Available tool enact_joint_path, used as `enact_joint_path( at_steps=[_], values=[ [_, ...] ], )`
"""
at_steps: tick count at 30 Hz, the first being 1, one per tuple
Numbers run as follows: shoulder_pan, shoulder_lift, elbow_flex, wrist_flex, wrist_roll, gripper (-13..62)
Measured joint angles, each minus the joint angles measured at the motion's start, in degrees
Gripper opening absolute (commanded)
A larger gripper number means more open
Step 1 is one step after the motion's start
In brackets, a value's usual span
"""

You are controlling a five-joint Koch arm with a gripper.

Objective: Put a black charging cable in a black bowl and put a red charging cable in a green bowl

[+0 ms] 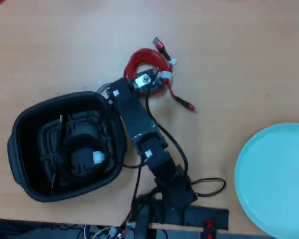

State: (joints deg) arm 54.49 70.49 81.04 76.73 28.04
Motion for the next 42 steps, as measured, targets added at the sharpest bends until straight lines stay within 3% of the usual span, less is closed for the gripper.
enact_joint_path(
  at_steps=[24,38,42],
  values=[
    [8.0,-1.14,-4.39,1.23,9.76,42.8],
    [9.49,-12.13,-6.94,2.55,9.76,42.4],
    [9.49,-12.3,-7.38,2.99,9.76,35.0]
  ],
)
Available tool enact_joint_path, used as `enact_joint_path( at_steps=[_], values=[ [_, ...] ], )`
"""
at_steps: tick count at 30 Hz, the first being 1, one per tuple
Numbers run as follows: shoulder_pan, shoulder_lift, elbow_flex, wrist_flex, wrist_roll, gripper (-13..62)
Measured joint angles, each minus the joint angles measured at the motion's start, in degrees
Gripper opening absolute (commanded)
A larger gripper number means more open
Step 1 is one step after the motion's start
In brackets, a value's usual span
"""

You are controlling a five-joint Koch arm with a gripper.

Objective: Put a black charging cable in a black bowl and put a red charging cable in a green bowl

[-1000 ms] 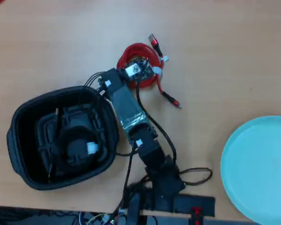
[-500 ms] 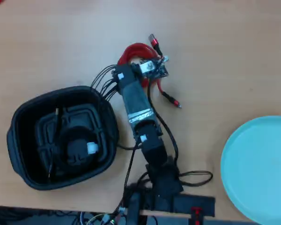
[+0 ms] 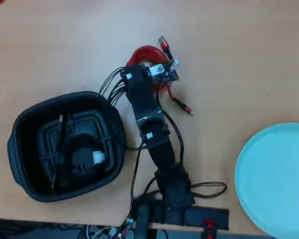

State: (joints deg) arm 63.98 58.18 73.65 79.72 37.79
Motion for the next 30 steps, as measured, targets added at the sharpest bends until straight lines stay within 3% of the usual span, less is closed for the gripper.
enact_joint_path(
  at_steps=[8,12,23,30],
  values=[
    [0.35,0.0,-0.88,-0.88,0.53,3.9],
    [0.26,-0.09,-0.97,-0.97,0.09,-7.8],
    [0.7,0.79,-1.32,1.41,0.09,-7.8],
    [5.36,8.88,0.35,8.53,-1.41,-7.8]
  ],
)
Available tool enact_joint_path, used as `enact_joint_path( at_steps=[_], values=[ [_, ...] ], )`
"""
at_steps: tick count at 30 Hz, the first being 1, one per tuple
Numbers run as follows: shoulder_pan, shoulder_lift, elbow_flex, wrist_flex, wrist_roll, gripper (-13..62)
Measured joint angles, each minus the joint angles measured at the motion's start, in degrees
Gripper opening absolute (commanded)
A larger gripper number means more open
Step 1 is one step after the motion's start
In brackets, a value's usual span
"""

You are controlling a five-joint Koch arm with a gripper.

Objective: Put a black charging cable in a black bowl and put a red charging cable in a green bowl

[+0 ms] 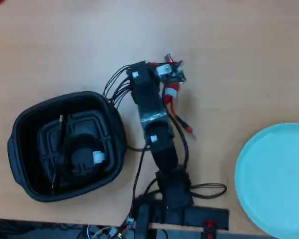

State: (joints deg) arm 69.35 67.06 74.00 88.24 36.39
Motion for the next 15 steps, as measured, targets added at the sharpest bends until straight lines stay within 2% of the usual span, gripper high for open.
enact_joint_path(
  at_steps=[10,15],
  values=[
    [6.42,26.28,2.29,2.72,-4.39,-7.8],
    [15.12,34.63,3.34,3.34,-10.02,-7.8]
  ],
)
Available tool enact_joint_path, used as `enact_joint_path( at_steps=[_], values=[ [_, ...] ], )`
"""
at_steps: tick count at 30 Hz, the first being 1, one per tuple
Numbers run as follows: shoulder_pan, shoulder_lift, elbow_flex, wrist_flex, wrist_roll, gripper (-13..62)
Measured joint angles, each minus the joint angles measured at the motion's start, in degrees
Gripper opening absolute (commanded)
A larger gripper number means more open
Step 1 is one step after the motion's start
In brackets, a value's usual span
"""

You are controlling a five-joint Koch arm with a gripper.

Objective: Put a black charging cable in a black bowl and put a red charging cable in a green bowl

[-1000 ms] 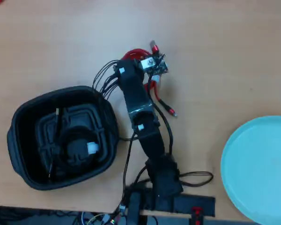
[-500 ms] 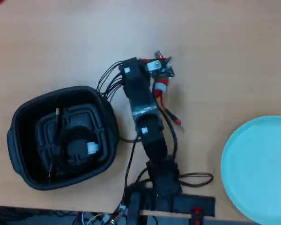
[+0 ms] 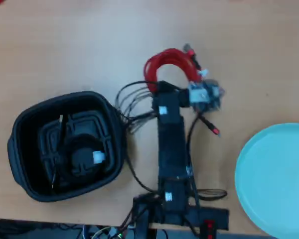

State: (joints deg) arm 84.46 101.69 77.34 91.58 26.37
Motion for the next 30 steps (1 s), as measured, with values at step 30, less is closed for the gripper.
enact_joint_path(
  at_steps=[30],
  values=[
    [44.3,23.2,16.61,-21.71,-24.52,-7.8]
  ],
)
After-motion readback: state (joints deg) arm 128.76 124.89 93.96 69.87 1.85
